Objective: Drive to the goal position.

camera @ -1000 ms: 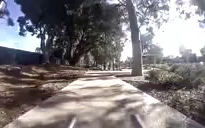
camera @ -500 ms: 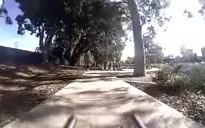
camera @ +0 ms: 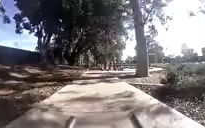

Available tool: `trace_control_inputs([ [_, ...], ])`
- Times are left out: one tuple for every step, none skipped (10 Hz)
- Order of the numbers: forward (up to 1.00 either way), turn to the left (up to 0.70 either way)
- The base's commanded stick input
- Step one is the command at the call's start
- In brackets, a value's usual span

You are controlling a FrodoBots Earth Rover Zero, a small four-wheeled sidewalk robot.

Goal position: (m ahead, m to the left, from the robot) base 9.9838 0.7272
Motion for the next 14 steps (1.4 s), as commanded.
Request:
trace_control_inputs([
  [1.00,0.00],
  [1.00,0.00],
  [1.00,0.00],
  [1.00,0.00],
  [1.00,0.00],
  [1.00,0.00],
  [1.00,0.00],
  [1.00,0.00],
  [1.00,0.00],
  [1.00,0.00],
  [1.00,0.00],
  [1.00,0.00],
  [1.00,0.00],
  [1.00,0.00],
])
